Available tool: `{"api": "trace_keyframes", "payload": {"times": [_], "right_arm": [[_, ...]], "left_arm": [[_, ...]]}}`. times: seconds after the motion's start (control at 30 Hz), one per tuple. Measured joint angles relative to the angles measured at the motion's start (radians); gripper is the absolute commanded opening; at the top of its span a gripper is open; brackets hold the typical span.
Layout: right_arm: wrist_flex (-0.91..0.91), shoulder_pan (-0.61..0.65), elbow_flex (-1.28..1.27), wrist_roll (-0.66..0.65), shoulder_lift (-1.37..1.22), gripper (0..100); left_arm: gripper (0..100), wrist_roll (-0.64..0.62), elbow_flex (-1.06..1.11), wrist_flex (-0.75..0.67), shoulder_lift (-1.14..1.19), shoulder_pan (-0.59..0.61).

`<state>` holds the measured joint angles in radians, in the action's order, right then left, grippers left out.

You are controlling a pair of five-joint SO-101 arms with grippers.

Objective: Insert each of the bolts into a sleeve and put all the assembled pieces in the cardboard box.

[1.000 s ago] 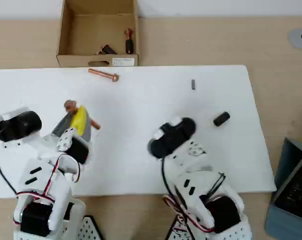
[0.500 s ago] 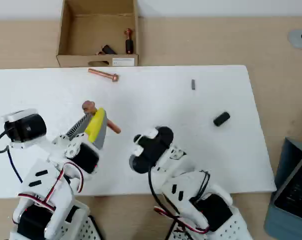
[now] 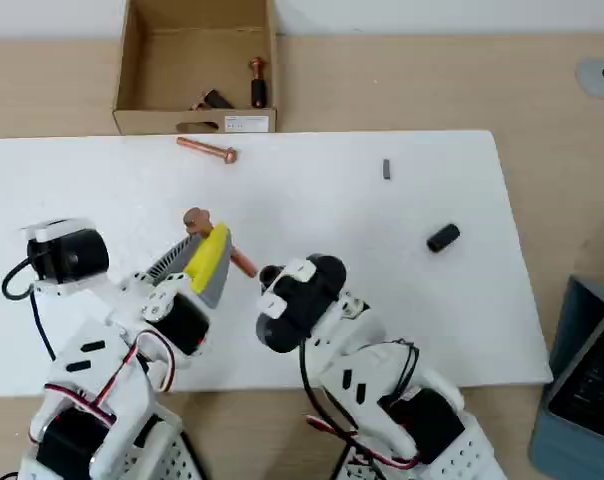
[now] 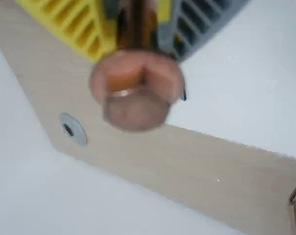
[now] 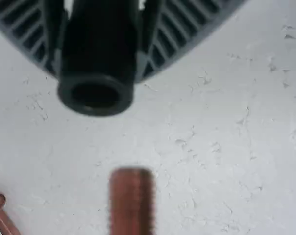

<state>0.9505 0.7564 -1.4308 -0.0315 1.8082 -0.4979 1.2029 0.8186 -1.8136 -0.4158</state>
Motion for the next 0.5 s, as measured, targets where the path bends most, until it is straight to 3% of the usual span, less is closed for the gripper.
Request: {"api": "trace_keyframes", "payload": {"times": [0.5], "right_arm": [[0.0,0.049,0.0,-0.037,0.0,0.9]], "left_arm": [[0,0.0,0.08,-0.063,0.0,0.0]]}}
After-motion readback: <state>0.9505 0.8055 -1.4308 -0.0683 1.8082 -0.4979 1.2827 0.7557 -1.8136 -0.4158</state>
